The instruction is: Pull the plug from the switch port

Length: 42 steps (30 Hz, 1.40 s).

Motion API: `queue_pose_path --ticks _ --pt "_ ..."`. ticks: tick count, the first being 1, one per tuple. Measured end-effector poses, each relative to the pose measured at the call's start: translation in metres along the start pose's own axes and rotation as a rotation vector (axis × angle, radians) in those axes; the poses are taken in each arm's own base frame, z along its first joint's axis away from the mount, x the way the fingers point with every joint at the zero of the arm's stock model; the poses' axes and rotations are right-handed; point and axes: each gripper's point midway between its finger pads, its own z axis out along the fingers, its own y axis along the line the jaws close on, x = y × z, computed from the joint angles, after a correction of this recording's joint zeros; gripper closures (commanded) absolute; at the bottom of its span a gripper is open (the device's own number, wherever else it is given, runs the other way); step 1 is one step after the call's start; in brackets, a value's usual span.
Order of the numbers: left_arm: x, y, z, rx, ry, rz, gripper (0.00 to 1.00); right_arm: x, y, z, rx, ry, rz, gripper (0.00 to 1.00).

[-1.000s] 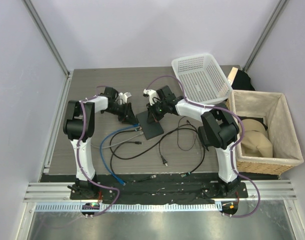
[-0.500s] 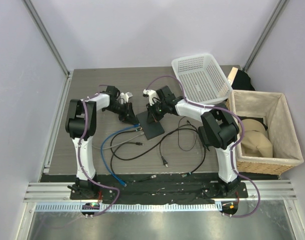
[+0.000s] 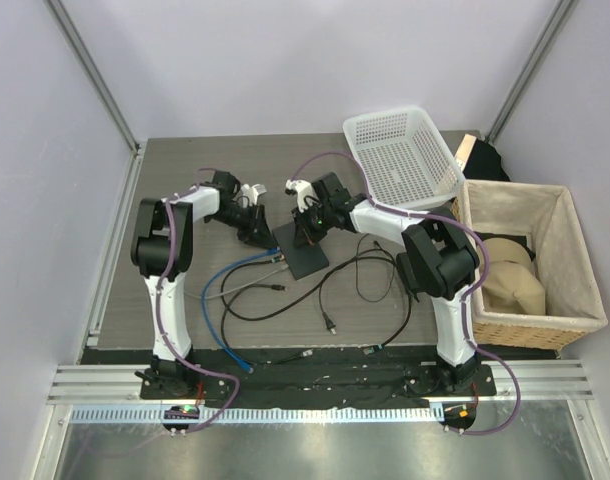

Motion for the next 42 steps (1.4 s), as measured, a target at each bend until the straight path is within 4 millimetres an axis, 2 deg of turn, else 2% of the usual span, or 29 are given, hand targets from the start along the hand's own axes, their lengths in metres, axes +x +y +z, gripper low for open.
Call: queue_pose_path --ticks 12,19,23,27,30,33,37,42 --pt "-0.009 -0.002 0.000 -0.020 0.078 -0.020 1.00 0.000 0.000 0.000 0.007 0.001 0.000 0.99" --pt "-0.003 -0.002 -0.001 0.000 -0.010 0.060 1.00 0.000 -0.002 0.000 0.022 0.002 0.006 0.99" --pt "-0.005 -0.001 -0.001 -0.004 -0.017 0.069 0.63 -0.001 -0.002 0.000 0.027 0.005 0.013 0.99" --pt "-0.005 0.001 -0.007 -0.017 -0.024 0.044 0.53 -0.001 -0.003 0.000 0.029 0.012 0.017 0.99" --pt "-0.005 0.000 -0.009 -0.009 -0.027 0.032 0.41 0.000 -0.003 0.000 0.031 0.013 0.017 0.99" --pt "-0.002 -0.007 -0.010 0.042 -0.025 0.015 0.39 0.000 -0.003 0.000 0.033 0.012 0.016 0.99" --pt "0.003 -0.010 -0.008 0.079 -0.012 -0.014 0.47 0.000 -0.004 0.000 0.034 0.009 0.015 0.99" --pt "0.004 -0.006 -0.007 0.089 -0.007 -0.025 0.49 0.000 -0.004 0.000 0.034 0.009 0.015 0.99"
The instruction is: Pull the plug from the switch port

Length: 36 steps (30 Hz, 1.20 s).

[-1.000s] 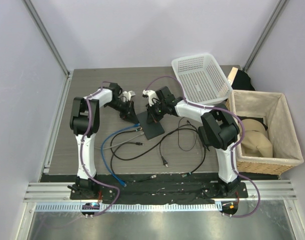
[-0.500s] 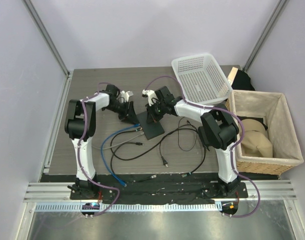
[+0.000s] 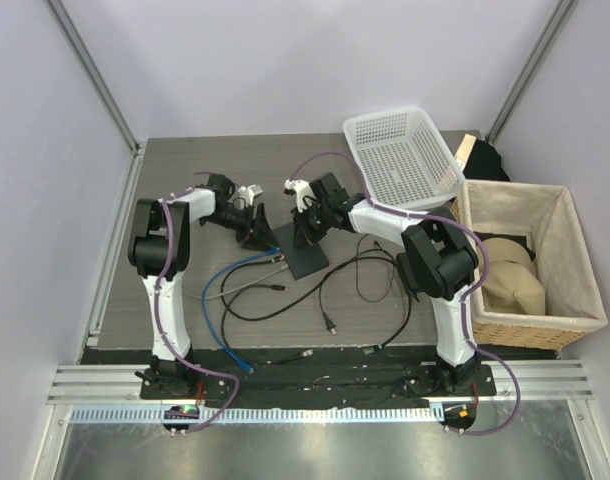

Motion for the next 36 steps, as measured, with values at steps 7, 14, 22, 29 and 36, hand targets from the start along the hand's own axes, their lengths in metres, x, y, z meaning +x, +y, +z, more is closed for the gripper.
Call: queue_pose_path --ticks 7,14,22,29,36 --pt "0.001 0.003 0.001 0.003 0.011 -0.006 0.55 0.000 0.000 0.000 0.000 0.006 0.002 0.99" --pt "0.001 0.003 0.005 -0.050 0.025 0.002 0.55 0.000 0.000 0.000 0.001 0.007 0.003 0.99" --pt "0.001 0.004 0.012 -0.123 0.038 0.009 0.69 0.001 0.000 0.000 0.000 0.012 0.005 0.99" --pt "0.002 0.002 0.016 -0.121 0.045 0.019 0.79 0.003 0.000 -0.002 0.003 0.012 0.005 0.99" --pt "0.002 0.002 0.016 -0.117 0.047 0.023 1.00 0.003 0.000 -0.002 0.003 0.013 0.005 0.99"
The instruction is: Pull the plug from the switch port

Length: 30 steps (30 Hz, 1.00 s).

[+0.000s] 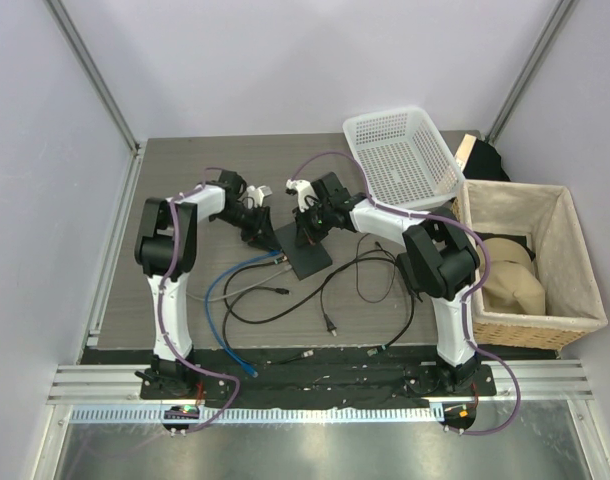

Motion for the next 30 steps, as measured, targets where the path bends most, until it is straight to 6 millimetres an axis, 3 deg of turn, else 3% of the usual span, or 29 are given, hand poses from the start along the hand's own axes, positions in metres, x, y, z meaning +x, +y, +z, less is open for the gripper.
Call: queue_pose_path --ticks 24,30 --pt "-0.0013 -0.0013 -0.0012 0.007 0.089 -0.005 1.00 0.0007 -0.0009 -0.0005 0.007 -0.009 -0.004 0.99" --pt "0.0066 0.0006 -0.0030 0.049 0.013 0.041 1.00 -0.0002 -0.0011 0.0004 0.006 -0.014 -0.005 0.99"
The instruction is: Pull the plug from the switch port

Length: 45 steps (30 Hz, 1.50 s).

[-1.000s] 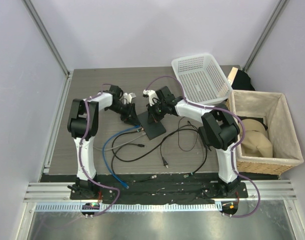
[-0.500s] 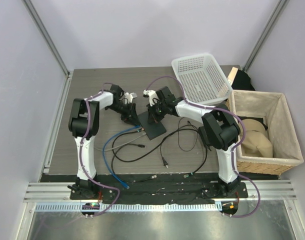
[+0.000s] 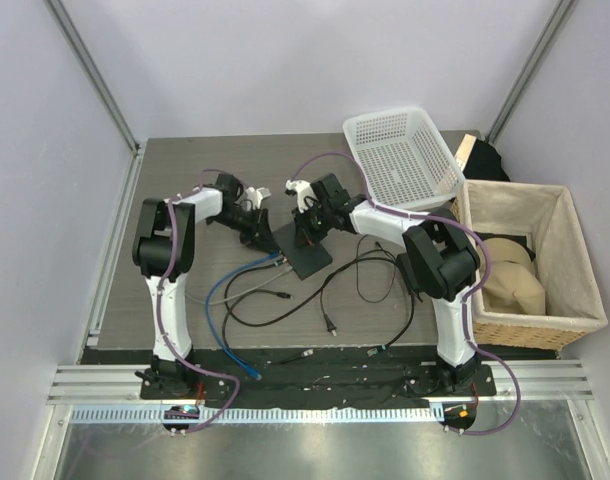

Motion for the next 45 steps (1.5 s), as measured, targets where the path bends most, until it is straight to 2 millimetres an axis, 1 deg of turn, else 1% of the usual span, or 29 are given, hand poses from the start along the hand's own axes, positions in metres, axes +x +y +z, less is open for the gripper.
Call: queue_pose_path --ticks 3,6,10,13,16,18,19,20,22,24,27,28,31,34,37,40,42,43,45 --pt "0.002 0.000 -0.003 -0.006 -0.008 0.004 1.00 -0.002 -0.001 0.001 0.005 -0.008 -0.005 0.99" --pt "-0.002 0.001 -0.003 -0.018 0.028 -0.027 1.00 -0.002 -0.001 0.002 0.003 -0.006 -0.002 0.99" --pt "-0.013 0.004 -0.007 -0.025 0.048 -0.047 1.00 -0.011 -0.006 0.006 0.020 -0.034 -0.015 0.99" --pt "-0.010 0.006 -0.007 -0.003 0.030 -0.039 1.00 -0.012 -0.009 0.006 0.029 -0.043 -0.018 0.99" --pt "0.001 0.008 -0.009 0.015 -0.007 -0.016 1.00 -0.012 -0.009 0.006 0.033 -0.047 -0.017 0.99" --pt "0.031 0.009 -0.011 0.009 0.026 -0.063 1.00 -0.012 -0.011 0.006 0.035 -0.051 -0.013 0.99" --pt "0.039 0.008 -0.011 0.011 0.035 -0.080 1.00 -0.012 -0.011 0.006 0.035 -0.054 -0.010 0.99" --pt "0.042 0.008 -0.011 0.010 0.041 -0.085 1.00 -0.014 -0.012 0.007 0.033 -0.060 -0.009 0.99" --pt "0.042 0.007 -0.012 0.001 0.055 -0.091 1.00 -0.016 -0.013 0.008 0.036 -0.069 -0.010 0.99" --pt "0.033 0.008 -0.013 -0.021 0.078 -0.089 1.00 -0.018 -0.015 0.009 0.040 -0.082 -0.013 0.99" --pt "0.004 0.012 -0.017 -0.066 0.060 -0.036 1.00 -0.025 -0.023 0.011 0.060 -0.111 -0.019 0.99" --pt "-0.003 0.013 -0.019 -0.079 0.050 -0.020 1.00 -0.025 -0.024 0.011 0.062 -0.115 -0.020 0.99" --pt "-0.020 0.023 -0.033 -0.138 0.012 0.014 1.00 -0.025 -0.025 0.011 0.066 -0.122 -0.022 0.99" --pt "-0.027 0.039 -0.051 -0.195 -0.014 0.009 1.00 -0.025 -0.026 0.010 0.065 -0.129 -0.022 0.99" --pt "-0.030 0.055 -0.072 -0.235 -0.042 -0.022 1.00 -0.026 -0.029 0.009 0.063 -0.136 -0.020 0.99" --pt "-0.041 0.068 -0.098 -0.278 -0.096 -0.042 1.00 -0.030 -0.042 0.005 0.093 -0.154 -0.011 0.99" --pt "-0.057 0.068 -0.121 -0.315 -0.146 -0.026 1.00 -0.031 -0.054 0.001 0.121 -0.164 -0.003 0.99" --pt "-0.070 0.066 -0.138 -0.345 -0.191 -0.001 1.00 -0.032 -0.059 0.000 0.134 -0.168 0.002 0.99" --pt "-0.091 0.053 -0.168 -0.396 -0.274 0.068 1.00 -0.033 -0.067 -0.003 0.156 -0.175 0.008 0.99"
